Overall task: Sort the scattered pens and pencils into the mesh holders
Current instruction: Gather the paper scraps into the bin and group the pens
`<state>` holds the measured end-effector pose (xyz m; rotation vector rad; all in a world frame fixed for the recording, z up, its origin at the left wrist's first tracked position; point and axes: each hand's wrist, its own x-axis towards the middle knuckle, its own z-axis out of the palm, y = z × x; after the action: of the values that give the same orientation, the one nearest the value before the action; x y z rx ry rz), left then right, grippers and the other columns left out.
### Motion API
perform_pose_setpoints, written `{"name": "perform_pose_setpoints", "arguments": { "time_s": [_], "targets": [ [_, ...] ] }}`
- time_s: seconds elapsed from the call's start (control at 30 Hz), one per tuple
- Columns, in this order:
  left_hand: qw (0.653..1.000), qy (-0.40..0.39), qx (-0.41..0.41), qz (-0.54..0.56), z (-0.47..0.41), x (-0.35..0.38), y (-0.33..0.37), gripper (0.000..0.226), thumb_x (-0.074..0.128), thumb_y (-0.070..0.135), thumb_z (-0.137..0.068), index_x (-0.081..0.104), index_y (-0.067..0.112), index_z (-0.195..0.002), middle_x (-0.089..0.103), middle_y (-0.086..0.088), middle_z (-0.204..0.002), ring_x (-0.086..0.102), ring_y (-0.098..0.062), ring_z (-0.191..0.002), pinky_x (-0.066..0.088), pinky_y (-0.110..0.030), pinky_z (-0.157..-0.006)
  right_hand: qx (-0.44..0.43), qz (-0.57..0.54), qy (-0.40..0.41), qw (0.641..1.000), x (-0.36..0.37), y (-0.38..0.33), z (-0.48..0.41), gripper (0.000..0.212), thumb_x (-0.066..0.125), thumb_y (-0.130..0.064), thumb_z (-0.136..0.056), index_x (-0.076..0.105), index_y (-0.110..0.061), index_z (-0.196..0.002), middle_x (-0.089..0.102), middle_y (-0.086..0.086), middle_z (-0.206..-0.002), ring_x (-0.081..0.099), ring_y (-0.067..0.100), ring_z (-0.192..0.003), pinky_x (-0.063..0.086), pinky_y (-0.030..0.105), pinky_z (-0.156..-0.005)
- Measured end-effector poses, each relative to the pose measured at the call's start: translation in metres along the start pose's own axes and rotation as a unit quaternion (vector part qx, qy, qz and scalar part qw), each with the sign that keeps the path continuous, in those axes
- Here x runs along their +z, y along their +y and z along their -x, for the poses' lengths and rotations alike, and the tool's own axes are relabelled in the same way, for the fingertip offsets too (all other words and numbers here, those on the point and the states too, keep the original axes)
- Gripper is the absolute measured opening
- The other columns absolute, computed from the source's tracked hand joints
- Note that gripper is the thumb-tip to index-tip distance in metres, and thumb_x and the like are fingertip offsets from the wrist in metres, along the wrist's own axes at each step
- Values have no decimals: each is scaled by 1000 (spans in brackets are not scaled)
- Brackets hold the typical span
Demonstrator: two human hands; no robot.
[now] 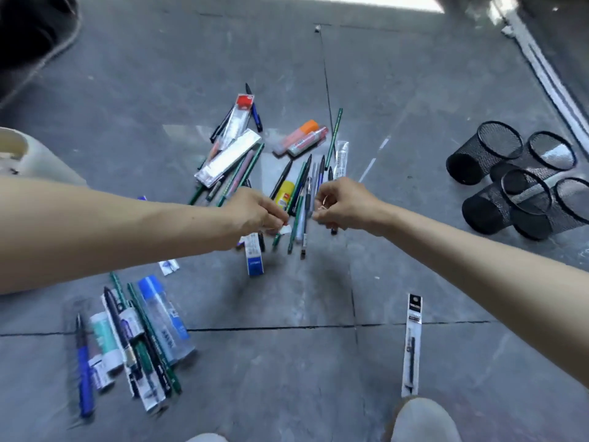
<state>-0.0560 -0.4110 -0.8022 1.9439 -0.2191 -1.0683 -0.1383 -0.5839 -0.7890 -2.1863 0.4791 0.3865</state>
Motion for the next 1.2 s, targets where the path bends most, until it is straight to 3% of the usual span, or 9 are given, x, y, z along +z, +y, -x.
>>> {"name": "perform_pose_setpoints", "arguments": {
  "time_s": [0.13, 0.27, 0.4, 0.5, 0.6, 0.7, 0.8, 0.97, 1.2],
  "targets": [
    [997, 66, 6, 35, 30, -57, -6, 19, 62, -17, -78, 69, -8, -94, 65, -4, -56, 62, -6, -49, 52, -12, -55, -54, -10, -51, 997, 29, -72, -29, 15, 67, 0, -80, 57, -8, -71, 57, 11, -60, 54, 17, -49, 43, 20, -41],
    [985, 164, 18, 47, 66, -116, -18, 25, 63, -18, -76, 69, -7, -98, 62, -4, -56, 57, -15, -57, 52, -12, -54, -101, -42, -93, 990, 67, -146, -47, 20, 66, 4, -81, 54, -6, -69, 55, 14, -58, 53, 18, -46, 45, 20, -39],
    [965, 262, 27, 3, 95, -167, -35, 22, 63, -12, -76, 73, 0, -92, 65, -5, -65, 57, -6, -56, 46, -7, -52, -131, -71, -129, 980, 103, -210, -55, 20, 64, 5, -84, 52, -6, -71, 54, 14, -58, 52, 8, -34, 43, 16, -36],
    [927, 365, 57, -64, 114, -205, -45, 18, 66, -7, -76, 76, 4, -86, 70, -11, -76, 57, -7, -65, 41, -4, -54, -150, -89, -138, 975, 127, -250, -59, 23, 64, 3, -83, 51, -9, -68, 54, 14, -59, 53, 15, -42, 42, 17, -37],
    [878, 443, 105, -149, 127, -236, -52, 14, 67, -2, -79, 77, 6, -86, 73, -9, -86, 59, -11, -80, 41, -12, -63, -163, -109, -142, 970, 145, -282, -63, 25, 62, 5, -81, 50, -9, -64, 54, 13, -56, 52, 16, -42, 41, 16, -37],
    [854, 442, 130, -243, 127, -255, -59, 16, 65, -2, -82, 77, 6, -88, 74, -9, -87, 60, -14, -78, 37, -13, -67, -148, -126, -135, 972, 158, -296, -70, 26, 61, 8, -80, 50, -8, -63, 52, 12, -55, 49, 9, -32, 40, 15, -35],
    [848, 448, 97, -266, 115, -271, -67, 18, 62, -2, -84, 77, 6, -90, 72, -10, -92, 63, -22, -85, 45, -23, -73, -119, -137, -118, 976, 167, -299, -79, 24, 60, 8, -81, 51, -7, -65, 52, 12, -57, 48, 7, -29, 39, 14, -34],
    [871, 375, 55, -312, 89, -287, -80, 15, 62, -5, -81, 75, 3, -85, 70, -9, -94, 61, -23, -94, 44, -25, -80, -81, -162, -100, 978, 176, -298, -94, 23, 63, 3, -81, 52, -7, -64, 55, 14, -56, 46, 9, -32, 35, 14, -36],
    [882, 302, 18, -362, 73, -299, -84, 12, 60, 10, -84, 61, 20, -76, 55, 0, -79, 52, -18, -75, 35, -24, -62, -73, -213, -98, 969, 185, -316, -110, 27, 66, 4, -80, 52, -6, -60, 52, 13, -54, 42, 12, -34, 33, 19, -40]
  ]
}}
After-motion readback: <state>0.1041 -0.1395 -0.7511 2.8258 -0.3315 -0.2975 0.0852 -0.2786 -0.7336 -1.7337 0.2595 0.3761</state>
